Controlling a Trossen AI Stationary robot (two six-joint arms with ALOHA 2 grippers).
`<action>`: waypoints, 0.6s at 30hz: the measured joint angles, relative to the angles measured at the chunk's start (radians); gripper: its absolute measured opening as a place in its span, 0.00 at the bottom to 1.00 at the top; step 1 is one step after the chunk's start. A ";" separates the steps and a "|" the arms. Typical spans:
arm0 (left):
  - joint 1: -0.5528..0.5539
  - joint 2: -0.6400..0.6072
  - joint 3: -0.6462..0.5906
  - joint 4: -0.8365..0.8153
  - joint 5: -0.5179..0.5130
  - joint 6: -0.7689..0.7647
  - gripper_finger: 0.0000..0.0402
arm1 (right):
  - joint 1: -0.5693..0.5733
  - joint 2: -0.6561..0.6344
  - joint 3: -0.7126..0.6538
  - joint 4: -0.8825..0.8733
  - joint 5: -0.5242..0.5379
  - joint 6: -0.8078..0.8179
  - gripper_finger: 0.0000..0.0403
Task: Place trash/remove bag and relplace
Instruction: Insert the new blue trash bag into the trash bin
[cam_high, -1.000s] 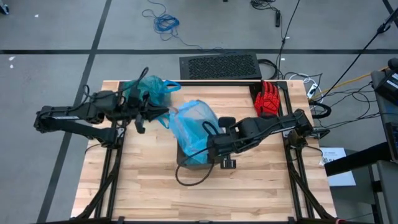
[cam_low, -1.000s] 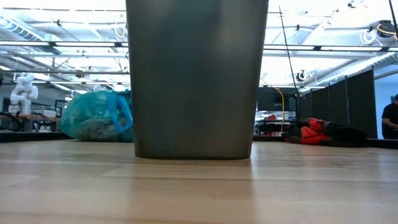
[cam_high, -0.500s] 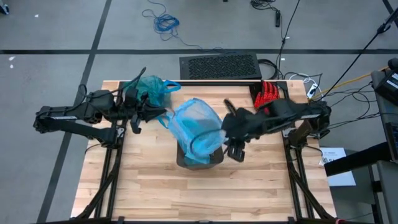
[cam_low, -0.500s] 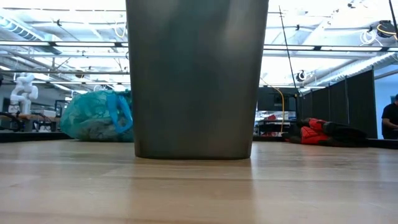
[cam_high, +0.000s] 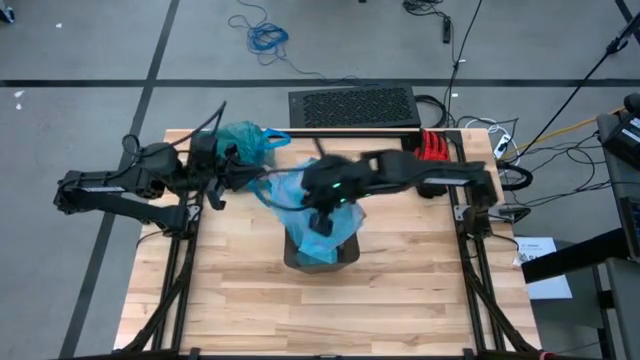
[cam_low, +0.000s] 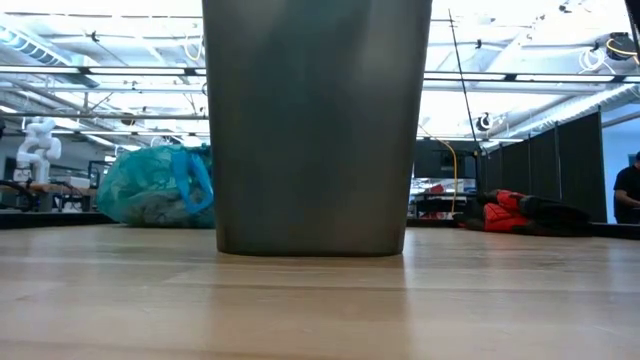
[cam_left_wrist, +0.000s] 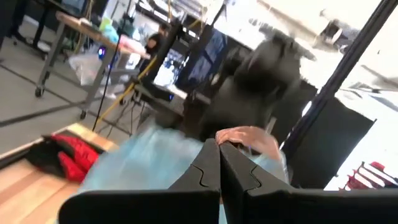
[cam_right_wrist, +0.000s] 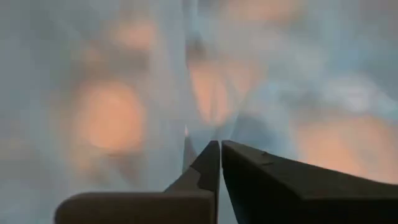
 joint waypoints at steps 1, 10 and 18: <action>0.000 0.000 0.000 0.011 -0.007 0.000 0.00 | -0.001 0.024 0.000 -0.018 -0.019 0.017 0.01; 0.001 -0.075 0.001 -0.006 -0.085 0.003 0.00 | 0.080 0.117 0.000 -0.301 -0.056 0.101 0.00; 0.001 -0.098 0.002 -0.148 -0.086 -0.024 0.00 | 0.117 0.118 0.000 -0.421 -0.036 0.150 0.00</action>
